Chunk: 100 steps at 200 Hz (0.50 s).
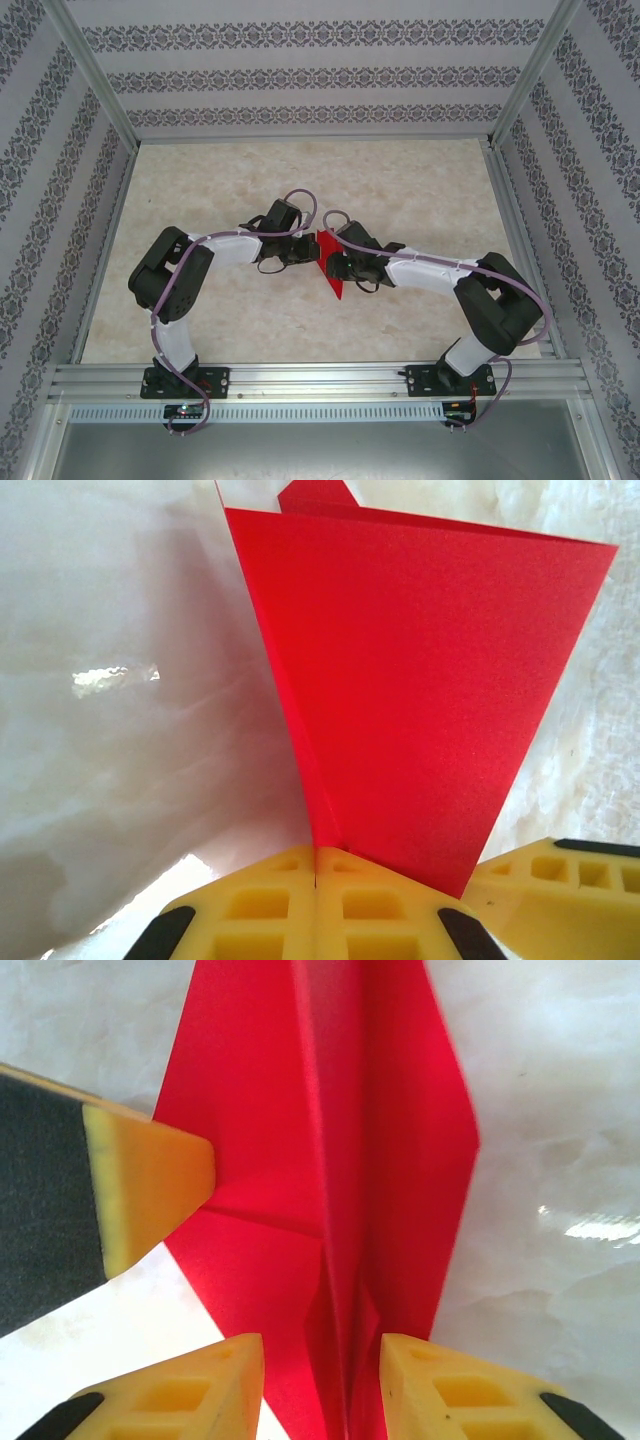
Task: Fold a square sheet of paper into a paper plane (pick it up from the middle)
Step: Move a paper plane to the center of the table.
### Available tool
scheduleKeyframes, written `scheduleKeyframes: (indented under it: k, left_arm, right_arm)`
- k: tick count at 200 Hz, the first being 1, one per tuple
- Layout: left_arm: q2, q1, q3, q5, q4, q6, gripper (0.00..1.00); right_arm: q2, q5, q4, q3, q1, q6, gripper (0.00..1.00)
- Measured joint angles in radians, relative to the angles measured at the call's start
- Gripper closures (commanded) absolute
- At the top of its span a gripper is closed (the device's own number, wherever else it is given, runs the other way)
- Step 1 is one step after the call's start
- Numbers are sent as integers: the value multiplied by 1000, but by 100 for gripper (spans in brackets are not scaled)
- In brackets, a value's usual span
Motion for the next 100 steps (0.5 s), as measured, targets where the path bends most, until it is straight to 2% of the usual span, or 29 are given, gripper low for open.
scheduleKeyframes:
  k: [55, 79, 100]
  left_arm:
    - [0, 0, 0, 0, 0, 0, 100]
    - [0, 0, 0, 0, 0, 0, 100]
    - [0, 0, 0, 0, 0, 0, 100]
  right_arm:
    - [53, -10, -12, 2, 8, 0, 63]
    - [60, -6, -19, 11, 8, -1, 67]
    - [63, 2, -19, 21, 8, 0, 75]
